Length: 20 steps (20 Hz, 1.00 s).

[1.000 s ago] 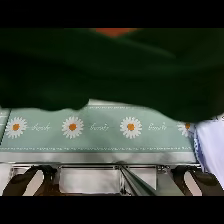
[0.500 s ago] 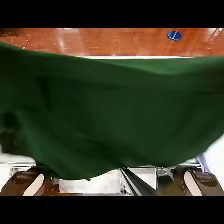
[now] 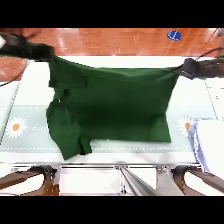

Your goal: Fold the shirts.

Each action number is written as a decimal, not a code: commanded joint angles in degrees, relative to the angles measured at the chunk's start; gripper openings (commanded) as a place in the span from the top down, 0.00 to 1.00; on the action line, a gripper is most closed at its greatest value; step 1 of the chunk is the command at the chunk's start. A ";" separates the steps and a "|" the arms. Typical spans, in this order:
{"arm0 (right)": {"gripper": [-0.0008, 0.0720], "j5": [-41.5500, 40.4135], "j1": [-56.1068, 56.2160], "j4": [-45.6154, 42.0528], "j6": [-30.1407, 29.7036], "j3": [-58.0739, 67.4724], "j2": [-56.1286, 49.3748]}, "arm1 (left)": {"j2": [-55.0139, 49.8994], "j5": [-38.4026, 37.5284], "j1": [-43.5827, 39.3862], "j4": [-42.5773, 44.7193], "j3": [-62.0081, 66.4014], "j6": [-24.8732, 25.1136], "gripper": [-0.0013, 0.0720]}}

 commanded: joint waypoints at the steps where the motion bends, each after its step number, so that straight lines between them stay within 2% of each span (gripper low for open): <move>1: 0.96 -3.69 0.02 3.67 -1.18 8.39 -19.10 | -12.46 8.68 -0.04 -0.81 2.14 -2.75 0.95; 2: 0.96 -3.15 0.02 4.00 0.57 11.78 -22.93 | -14.95 8.68 -0.04 -0.81 3.96 -5.16 0.95; 3: 0.91 -2.71 -0.04 3.98 3.89 14.84 -26.18 | -17.18 8.52 -0.04 -0.81 5.97 -8.63 0.93; 4: 0.63 -1.97 -0.33 4.33 6.84 17.70 -29.00 | -18.75 7.91 0.02 -0.94 7.74 -11.69 0.77; 5: 0.42 -0.17 -1.05 5.42 6.97 20.02 -30.99 | -19.98 6.38 0.37 -2.05 9.70 -13.31 0.44; 6: 0.41 2.80 -2.03 5.33 7.43 21.90 -31.98 | -20.83 3.39 1.31 -3.96 11.93 -13.35 0.31; 10: 0.41 19.23 -11.91 -0.26 7.43 24.35 -28.00 | -20.39 -15.37 11.76 -5.27 19.45 -8.85 0.30; 12: 0.41 24.81 -15.93 -15.54 8.31 21.46 -22.01 | -18.05 -24.15 17.90 -5.97 17.84 -7.45 0.30; 13: 0.41 24.46 -17.07 -23.98 10.03 16.83 -17.77 | -16.17 -28.72 20.59 -6.01 14.32 -7.15 0.30; 14: 0.41 22.12 -18.34 -27.21 12.24 10.60 -13.49 | -13.70 -32.17 22.99 -6.78 8.81 -5.55 0.30; 16: 0.41 13.75 -20.92 -23.43 12.81 -6.27 -3.96 | -6.99 -31.30 27.50 -12.28 -5.95 -0.70 0.30; 18: 0.41 7.69 -22.93 -15.17 8.26 -21.35 4.39 | 0.11 -25.14 33.16 -22.12 -20.33 3.37 0.30; 20: 0.41 4.09 -23.80 -8.94 5.77 -31.34 10.82 | 4.42 -23.19 37.83 -26.40 -30.99 5.64 0.30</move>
